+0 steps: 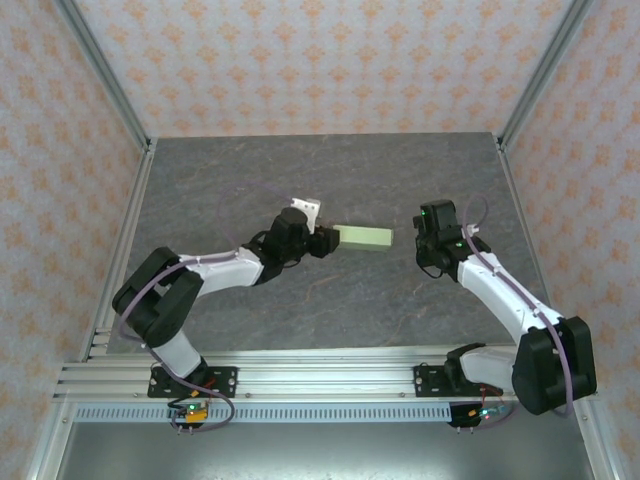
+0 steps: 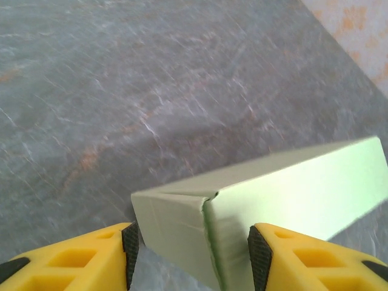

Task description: Fold the paper box

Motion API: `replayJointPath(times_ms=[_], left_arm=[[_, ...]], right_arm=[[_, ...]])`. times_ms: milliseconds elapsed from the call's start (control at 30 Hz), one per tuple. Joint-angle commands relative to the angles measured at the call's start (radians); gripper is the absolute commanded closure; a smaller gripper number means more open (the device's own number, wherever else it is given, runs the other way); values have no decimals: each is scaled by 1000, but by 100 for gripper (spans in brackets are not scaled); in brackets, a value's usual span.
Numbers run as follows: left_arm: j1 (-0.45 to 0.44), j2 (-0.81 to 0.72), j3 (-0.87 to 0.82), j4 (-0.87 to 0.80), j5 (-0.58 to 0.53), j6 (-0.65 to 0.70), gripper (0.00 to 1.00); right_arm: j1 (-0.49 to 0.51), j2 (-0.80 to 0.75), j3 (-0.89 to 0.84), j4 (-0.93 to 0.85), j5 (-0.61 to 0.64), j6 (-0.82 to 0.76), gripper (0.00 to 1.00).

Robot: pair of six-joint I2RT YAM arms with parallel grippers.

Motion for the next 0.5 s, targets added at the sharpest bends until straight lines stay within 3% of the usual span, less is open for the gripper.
replayJointPath(times_ms=[0, 100, 167, 233, 300, 367, 467], left_arm=[[-12, -89, -71, -37, -39, 74, 46], [-15, -185, -111, -34, -51, 60, 45], [-15, -262, -112, -87, -135, 85, 44], [-6, -338, -100, -151, -261, 115, 39], [25, -397, -80, -193, -293, 167, 38], [52, -454, -67, -244, -389, 179, 1], [82, -551, -123, -207, -551, 237, 0]], right_arm=[[-12, -10, 6, -31, -26, -22, 28], [-17, -10, -2, -24, -23, -30, 27], [-24, -10, -12, 4, -12, -53, 25], [-24, -10, -27, 75, 17, -170, 20], [-24, -44, -23, 116, 60, -327, 12], [-24, -83, -5, 155, 96, -533, 6], [-24, -187, -23, 270, 152, -891, 1]])
